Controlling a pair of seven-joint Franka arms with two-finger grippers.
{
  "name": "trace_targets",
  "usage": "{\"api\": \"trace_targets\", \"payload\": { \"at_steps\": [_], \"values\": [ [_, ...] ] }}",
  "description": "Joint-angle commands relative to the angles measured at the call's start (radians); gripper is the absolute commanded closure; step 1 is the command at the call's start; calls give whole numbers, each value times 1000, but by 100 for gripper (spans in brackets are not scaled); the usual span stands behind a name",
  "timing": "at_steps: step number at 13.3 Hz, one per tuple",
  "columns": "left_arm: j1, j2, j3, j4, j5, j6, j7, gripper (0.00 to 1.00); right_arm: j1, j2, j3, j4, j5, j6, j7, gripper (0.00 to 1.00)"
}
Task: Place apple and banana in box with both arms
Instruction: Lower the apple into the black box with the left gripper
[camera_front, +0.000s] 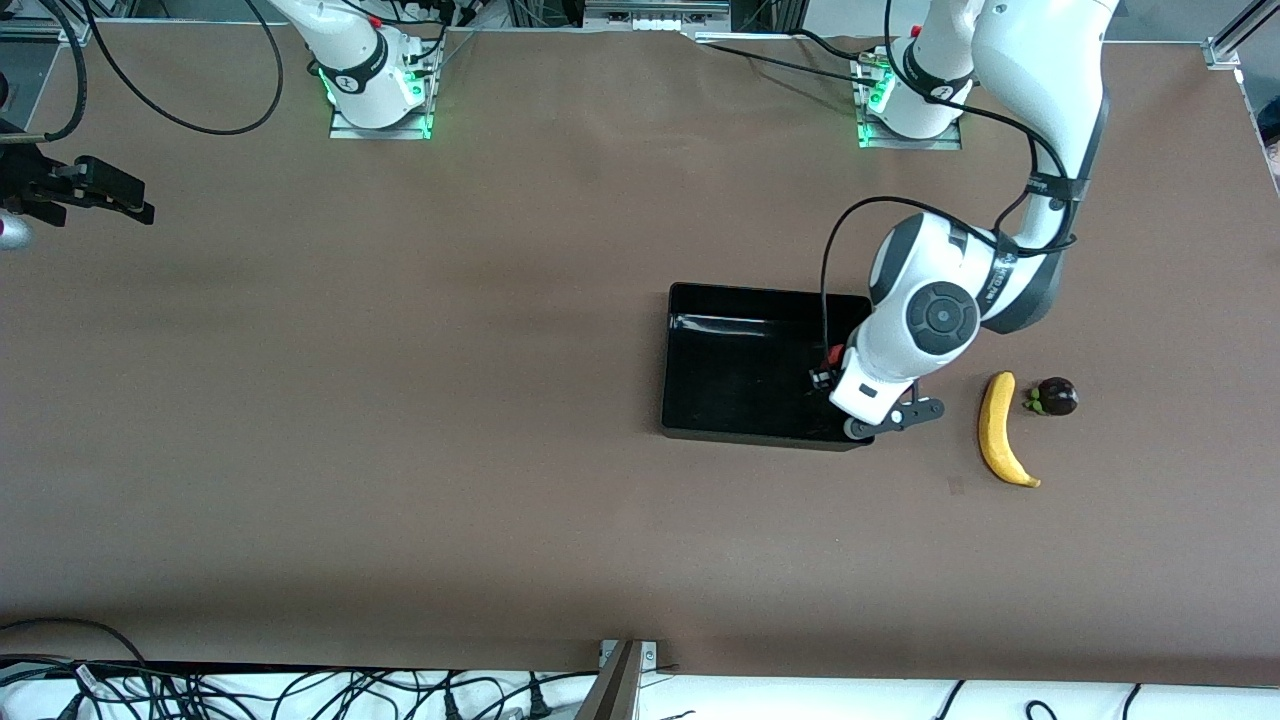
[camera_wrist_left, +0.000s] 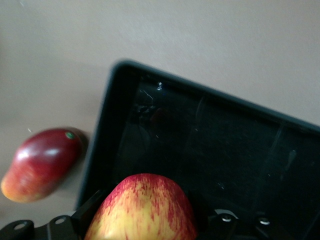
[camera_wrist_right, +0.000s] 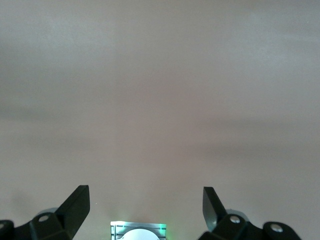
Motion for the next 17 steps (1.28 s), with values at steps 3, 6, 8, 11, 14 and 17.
{"api": "trace_targets", "payload": {
  "at_steps": [3,6,8,11,14,17],
  "values": [
    [-6,-18,-23,-25,-6,-2,-45,100,-3,9,-1,22,14,-19,-5,0],
    [-7,-16,-32,-25,-6,2,-54,100,0,7,0,22,14,-19,-5,0],
    [-9,-6,-40,-21,-11,7,-62,100,0,7,1,22,14,-19,-5,0],
    [-10,4,-46,-19,-10,15,-74,100,0,7,2,22,14,-19,-5,0],
    [-30,23,-52,-12,-10,15,-103,100,0,9,2,22,14,-21,-5,0],
    [-68,37,-58,-10,-11,33,-138,100,0,9,-1,22,40,-21,-3,0]
  ]
}}
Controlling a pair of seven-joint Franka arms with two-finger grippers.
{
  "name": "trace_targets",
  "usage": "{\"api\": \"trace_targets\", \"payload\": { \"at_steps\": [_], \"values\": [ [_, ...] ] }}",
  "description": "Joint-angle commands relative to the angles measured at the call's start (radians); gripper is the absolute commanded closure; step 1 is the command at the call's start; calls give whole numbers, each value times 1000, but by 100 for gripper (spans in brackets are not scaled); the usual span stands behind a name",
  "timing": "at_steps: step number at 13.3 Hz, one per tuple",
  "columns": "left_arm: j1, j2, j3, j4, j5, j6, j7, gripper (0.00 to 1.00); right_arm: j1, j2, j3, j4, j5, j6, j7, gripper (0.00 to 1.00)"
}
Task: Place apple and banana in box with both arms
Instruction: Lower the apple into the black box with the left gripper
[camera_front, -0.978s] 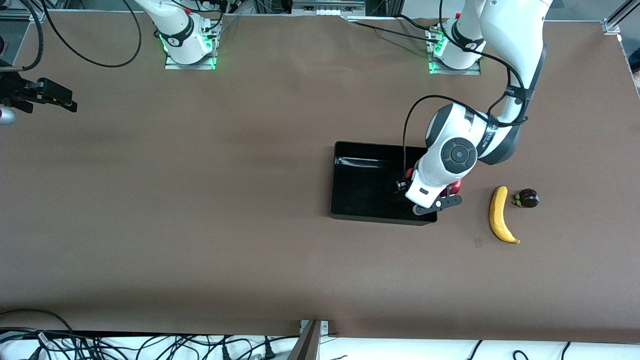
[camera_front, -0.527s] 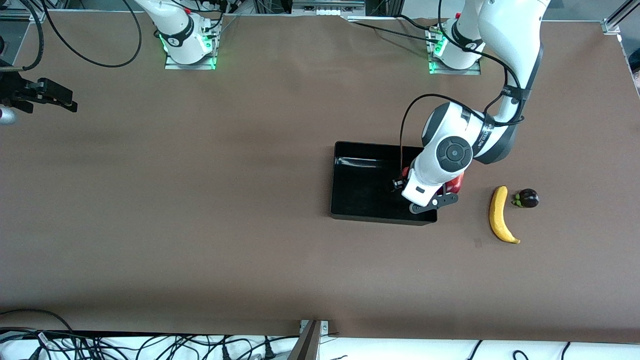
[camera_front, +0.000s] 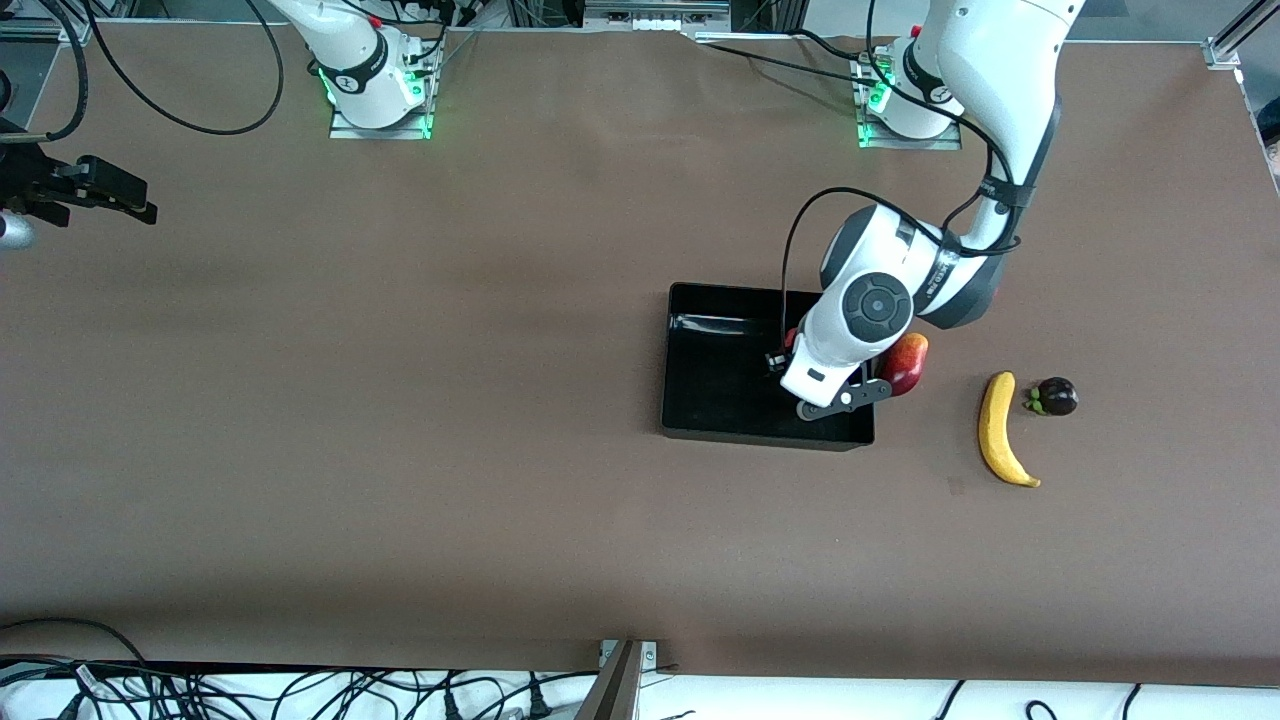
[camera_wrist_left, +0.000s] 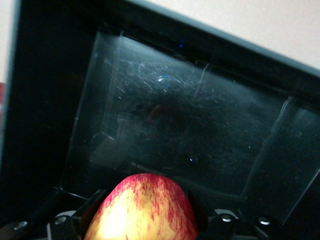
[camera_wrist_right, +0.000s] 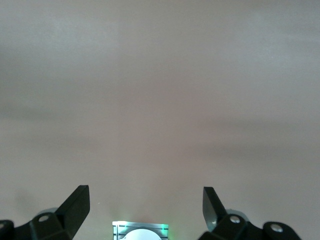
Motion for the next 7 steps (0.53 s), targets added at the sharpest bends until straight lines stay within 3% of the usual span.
{"api": "trace_targets", "payload": {
  "at_steps": [1,7],
  "values": [
    [-47,22,3,1,-11,29,-49,100,0,9,-2,22,23,-20,-3,0],
    [-94,68,0,-1,-17,102,-112,100,-3,7,-4,22,23,-20,-5,0]
  ]
}}
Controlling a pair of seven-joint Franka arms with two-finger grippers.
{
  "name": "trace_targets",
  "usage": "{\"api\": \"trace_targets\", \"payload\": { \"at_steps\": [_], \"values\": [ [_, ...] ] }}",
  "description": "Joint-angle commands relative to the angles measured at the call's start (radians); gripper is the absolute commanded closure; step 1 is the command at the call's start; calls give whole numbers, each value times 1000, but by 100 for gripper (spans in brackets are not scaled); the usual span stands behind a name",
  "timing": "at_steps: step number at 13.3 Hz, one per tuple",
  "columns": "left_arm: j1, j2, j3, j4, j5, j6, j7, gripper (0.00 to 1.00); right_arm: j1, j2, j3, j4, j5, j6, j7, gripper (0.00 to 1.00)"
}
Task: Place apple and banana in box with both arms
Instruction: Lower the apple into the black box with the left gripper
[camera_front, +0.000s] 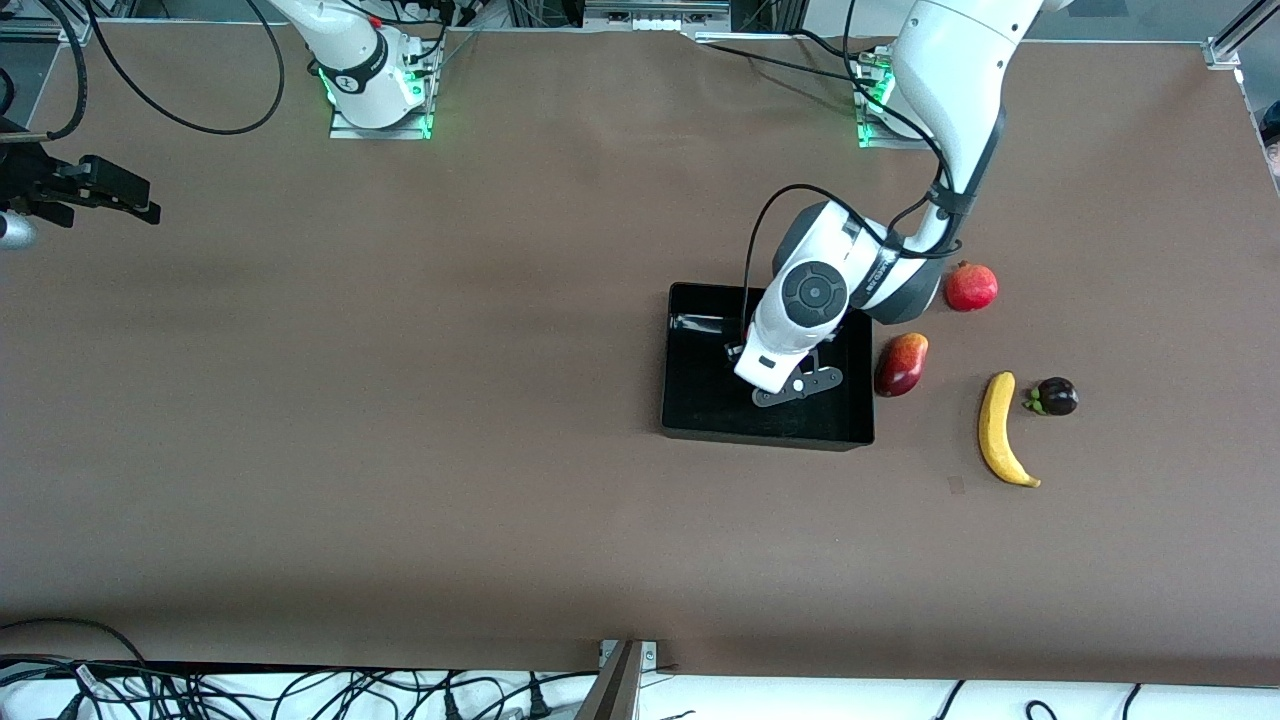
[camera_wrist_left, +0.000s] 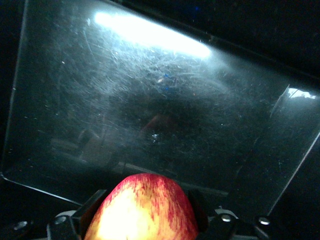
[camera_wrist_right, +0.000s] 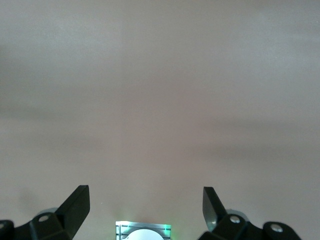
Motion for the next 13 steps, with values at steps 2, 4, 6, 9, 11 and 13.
{"api": "trace_targets", "payload": {
  "at_steps": [2,4,6,9,11,13],
  "values": [
    [-29,19,3,-1,-19,59,-41,100,-3,9,-4,22,17,-20,-5,0],
    [-44,24,1,-2,-19,60,-61,100,-3,9,-4,20,17,-20,-5,0],
    [-52,25,-8,-10,-20,60,-61,100,-3,9,-4,20,17,-20,-5,0],
    [-57,36,-16,-14,-19,59,-61,100,-5,9,-4,20,17,-20,-5,0],
    [-55,42,-33,-25,-17,57,-58,100,-5,9,-4,17,17,-20,-5,0],
    [-55,44,-34,-44,-14,59,-52,100,-3,9,-4,17,19,-20,0,0]
  ]
}}
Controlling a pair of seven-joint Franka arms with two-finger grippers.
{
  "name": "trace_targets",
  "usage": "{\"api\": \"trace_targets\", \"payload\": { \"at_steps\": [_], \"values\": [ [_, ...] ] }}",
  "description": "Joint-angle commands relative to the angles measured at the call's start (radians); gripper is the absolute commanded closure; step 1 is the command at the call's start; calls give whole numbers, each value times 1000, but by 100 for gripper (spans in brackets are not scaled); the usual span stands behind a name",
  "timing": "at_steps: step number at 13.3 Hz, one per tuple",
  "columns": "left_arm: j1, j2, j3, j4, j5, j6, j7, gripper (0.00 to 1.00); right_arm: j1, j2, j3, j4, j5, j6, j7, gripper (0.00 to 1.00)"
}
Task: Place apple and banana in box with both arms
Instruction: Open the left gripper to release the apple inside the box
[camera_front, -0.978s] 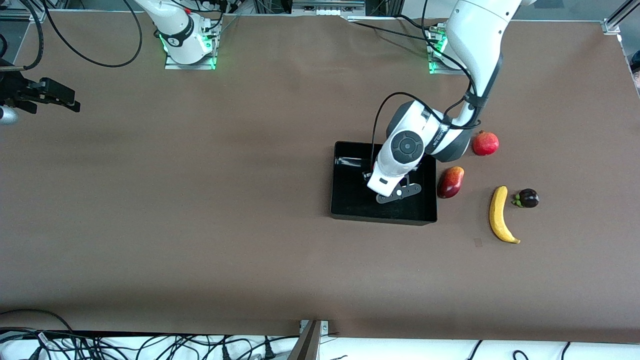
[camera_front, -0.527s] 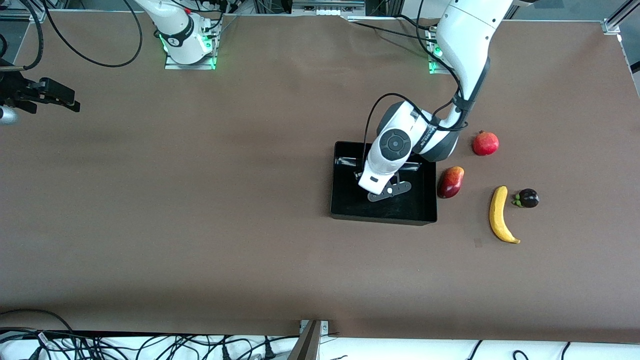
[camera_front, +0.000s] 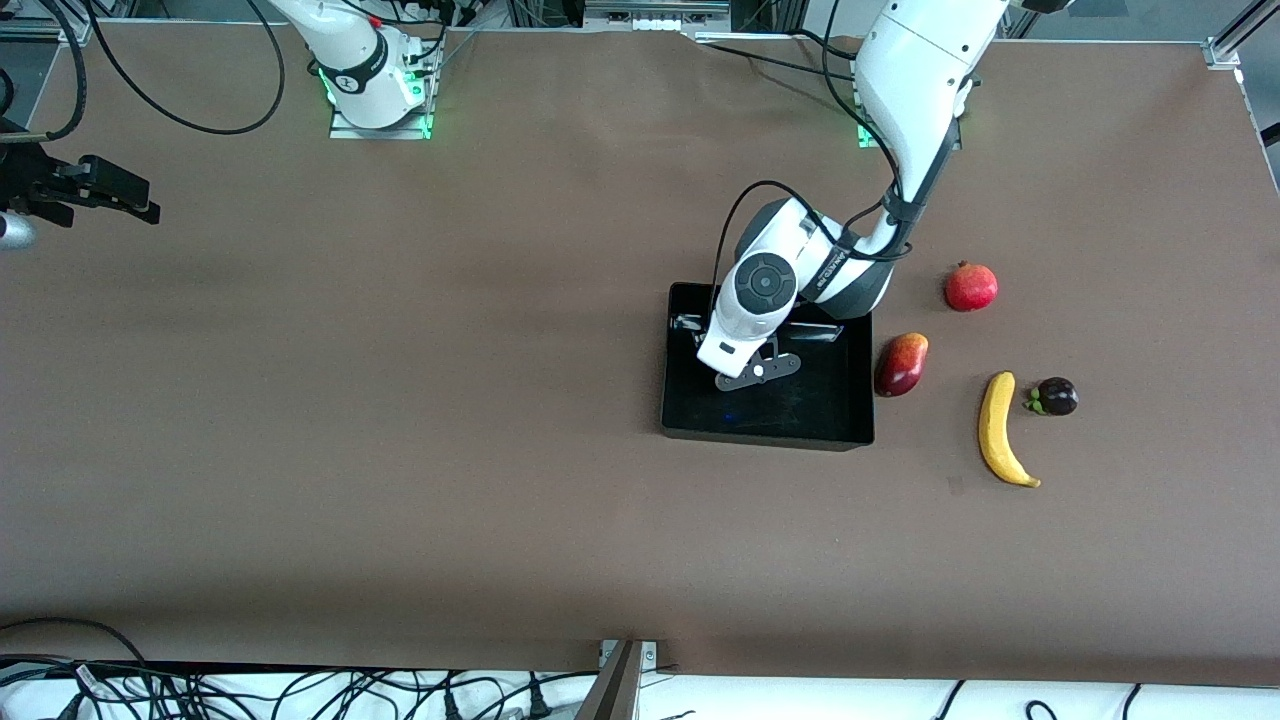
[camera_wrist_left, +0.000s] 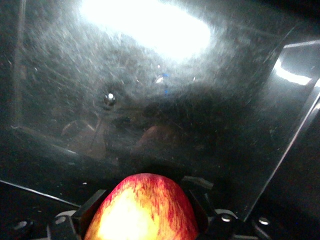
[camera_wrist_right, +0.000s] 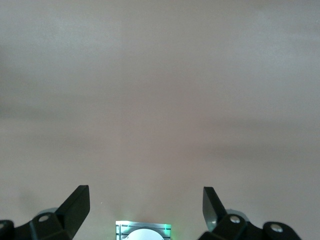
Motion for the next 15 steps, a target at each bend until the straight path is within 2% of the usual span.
{"api": "trace_targets", "payload": {
  "at_steps": [1,8,12,13,14,15],
  "values": [
    [-3,-12,-1,-34,-16,9,11,100,-3,8,-3,17,19,-17,3,0],
    [5,4,-1,-41,-3,27,18,98,-3,8,-3,17,25,-19,3,0],
    [8,11,-1,-39,-3,31,32,69,-3,8,-3,17,25,-19,3,0],
    [8,13,-1,-39,-3,31,32,53,-3,8,-1,17,25,-19,3,0],
    [8,14,-1,-39,-3,31,32,46,-3,8,-3,17,25,-19,3,0],
    [8,16,-1,-39,-2,31,32,21,-3,8,-3,17,25,-19,3,0]
  ]
}}
